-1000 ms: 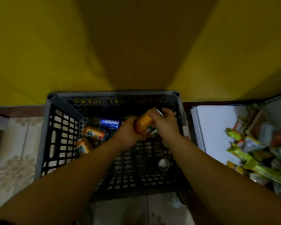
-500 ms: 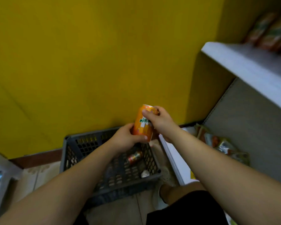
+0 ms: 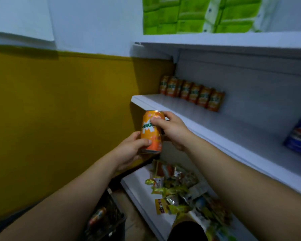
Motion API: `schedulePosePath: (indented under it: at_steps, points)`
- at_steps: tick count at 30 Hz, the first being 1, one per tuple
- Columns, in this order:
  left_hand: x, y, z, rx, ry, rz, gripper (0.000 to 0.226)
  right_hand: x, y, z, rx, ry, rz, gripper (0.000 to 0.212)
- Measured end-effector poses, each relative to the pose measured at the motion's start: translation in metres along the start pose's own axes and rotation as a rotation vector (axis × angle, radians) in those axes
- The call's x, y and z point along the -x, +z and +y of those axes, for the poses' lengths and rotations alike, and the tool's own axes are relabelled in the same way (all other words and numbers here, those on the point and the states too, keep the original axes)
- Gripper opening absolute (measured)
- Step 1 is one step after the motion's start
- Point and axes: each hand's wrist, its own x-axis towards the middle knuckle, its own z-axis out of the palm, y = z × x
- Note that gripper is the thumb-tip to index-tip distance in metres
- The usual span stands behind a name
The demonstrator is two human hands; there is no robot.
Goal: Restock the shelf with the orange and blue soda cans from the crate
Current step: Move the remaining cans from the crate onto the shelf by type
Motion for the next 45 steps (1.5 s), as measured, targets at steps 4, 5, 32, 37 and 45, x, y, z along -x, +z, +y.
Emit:
schedulePosePath:
  at_steps: [4,5,32,37,45]
  points:
    - [-0.028,0.045,0.015,-0.264,0.101,-0.066,0.056,0.006,-0.052,-0.009,0.079,-0.078,0.205,0.069]
    - [-0.036,0.056,0.017,-0.303,0.117,-0.085,0.057,0.008,-0.064,-0.011,0.085,-0.086,0.250,0.072]
    - [-0.223,0.116,0.011,-1.588,0.230,-0.269,0.069,-0.037,-0.208,0.028,0.365,0.024,0.391,0.093]
    - [-0.249,0.097,0.021,-1.598,0.203,-0.266,0.071,-0.084,-0.198,0.044,0.401,-0.077,0.437,0.100]
    - [-0.296,0.055,0.033,-1.596,0.113,-0.171,0.074,-0.163,-0.189,0.051,0.479,-0.135,0.425,0.104]
